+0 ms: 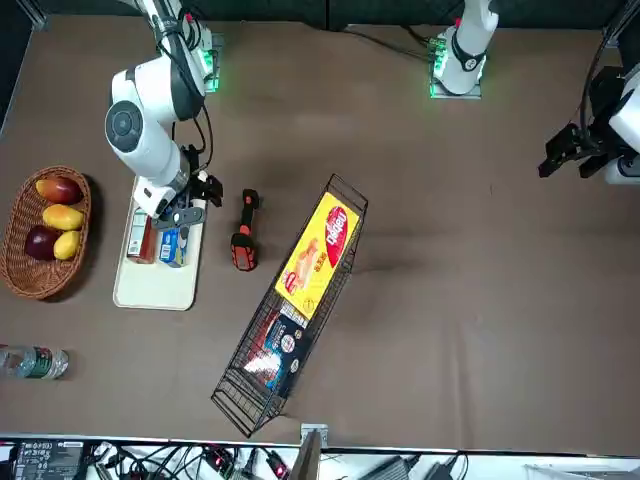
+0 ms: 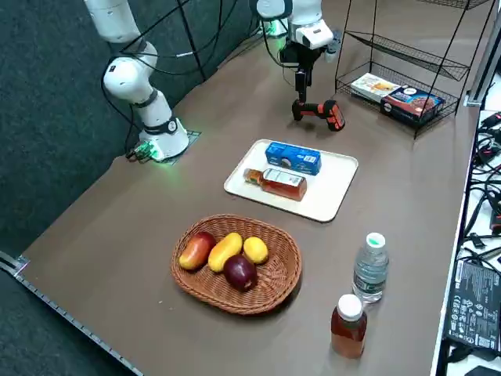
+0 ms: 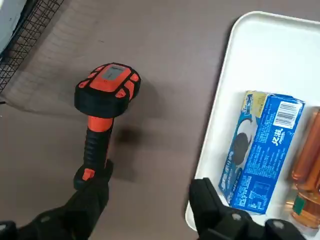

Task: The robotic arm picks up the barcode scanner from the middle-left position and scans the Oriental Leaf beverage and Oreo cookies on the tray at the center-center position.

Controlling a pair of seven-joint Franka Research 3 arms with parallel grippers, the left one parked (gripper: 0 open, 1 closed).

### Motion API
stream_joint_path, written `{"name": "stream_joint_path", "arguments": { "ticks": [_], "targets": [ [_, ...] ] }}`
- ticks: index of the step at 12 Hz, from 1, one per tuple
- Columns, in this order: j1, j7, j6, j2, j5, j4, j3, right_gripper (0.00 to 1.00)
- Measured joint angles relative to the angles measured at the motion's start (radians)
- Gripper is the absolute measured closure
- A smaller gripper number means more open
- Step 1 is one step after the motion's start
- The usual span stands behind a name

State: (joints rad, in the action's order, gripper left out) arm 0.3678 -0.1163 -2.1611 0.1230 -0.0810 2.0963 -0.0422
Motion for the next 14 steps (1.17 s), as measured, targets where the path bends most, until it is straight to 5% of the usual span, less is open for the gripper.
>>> {"name": "stream_joint_path", "arguments": {
  "ticks": [14],
  "targets": [
    [0.000,0.000,-0.030,0.031,0.000,0.000,0.000,0.00]
  ]
}}
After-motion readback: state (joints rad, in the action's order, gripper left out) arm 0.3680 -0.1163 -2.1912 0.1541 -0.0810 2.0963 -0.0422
